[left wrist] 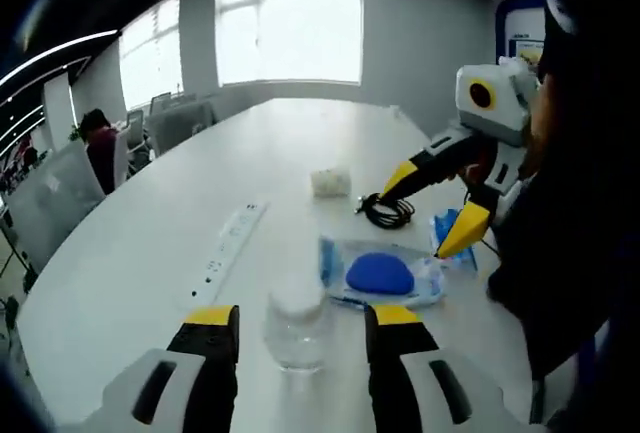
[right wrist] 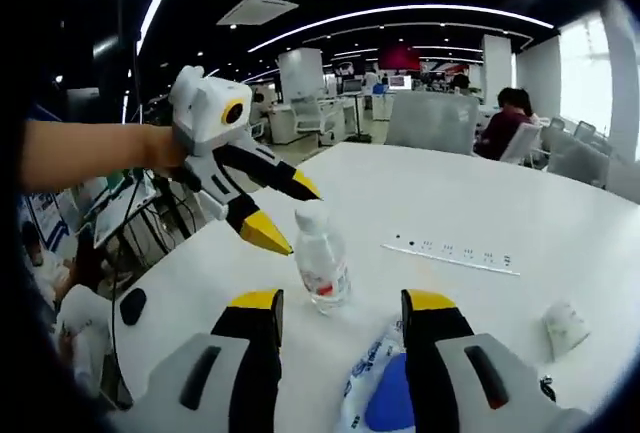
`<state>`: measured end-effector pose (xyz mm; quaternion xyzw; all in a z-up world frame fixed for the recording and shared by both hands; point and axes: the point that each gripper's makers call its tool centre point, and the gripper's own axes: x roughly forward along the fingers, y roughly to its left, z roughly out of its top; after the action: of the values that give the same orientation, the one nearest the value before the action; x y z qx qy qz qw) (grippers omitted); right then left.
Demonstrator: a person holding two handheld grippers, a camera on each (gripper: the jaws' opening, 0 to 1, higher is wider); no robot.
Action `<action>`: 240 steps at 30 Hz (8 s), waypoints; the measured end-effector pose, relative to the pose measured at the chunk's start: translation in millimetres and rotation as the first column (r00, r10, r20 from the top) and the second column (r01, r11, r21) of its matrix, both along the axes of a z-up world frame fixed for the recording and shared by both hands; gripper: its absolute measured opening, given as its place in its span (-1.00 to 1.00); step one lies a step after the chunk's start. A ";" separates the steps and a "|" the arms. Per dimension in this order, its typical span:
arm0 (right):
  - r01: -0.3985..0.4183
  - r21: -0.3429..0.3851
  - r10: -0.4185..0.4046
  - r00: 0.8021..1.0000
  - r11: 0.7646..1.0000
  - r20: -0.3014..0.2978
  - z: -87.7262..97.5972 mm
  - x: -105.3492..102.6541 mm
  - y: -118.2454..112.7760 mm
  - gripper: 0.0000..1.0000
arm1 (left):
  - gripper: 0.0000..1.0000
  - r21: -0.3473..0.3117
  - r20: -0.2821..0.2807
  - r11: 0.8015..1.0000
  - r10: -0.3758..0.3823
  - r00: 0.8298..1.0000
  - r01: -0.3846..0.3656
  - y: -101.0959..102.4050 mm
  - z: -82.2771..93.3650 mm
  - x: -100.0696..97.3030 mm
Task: Arrange the tabletop items into an orderly group along one side of the table until the central work area is clear of visible clutter.
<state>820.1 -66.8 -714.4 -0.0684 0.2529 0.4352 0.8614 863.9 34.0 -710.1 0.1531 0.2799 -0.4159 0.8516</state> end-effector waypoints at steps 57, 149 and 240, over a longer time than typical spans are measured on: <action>0.441 -0.042 -0.382 0.720 0.896 -0.579 -130.6 -95.4 -96.2 -0.42 | -0.27 0.474 -0.298 0.846 -0.105 0.949 0.243 -106.5 -129.4 16.7; 0.509 0.044 -0.422 0.756 0.860 -0.500 -61.7 -17.7 -176.6 -1.00 | -1.00 0.507 -0.218 0.855 0.251 0.943 -0.110 -100.7 -83.1 9.9; 0.160 -0.024 -0.161 0.984 0.987 -0.073 -77.7 131.0 -211.4 -0.83 | -0.41 0.138 -0.264 0.753 0.654 0.709 -0.643 -130.3 -150.1 5.4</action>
<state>951.1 -278.2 -792.1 -0.0391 0.2936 0.3644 0.8829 869.2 -96.3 -860.1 -0.0039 0.4472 -0.1035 0.8884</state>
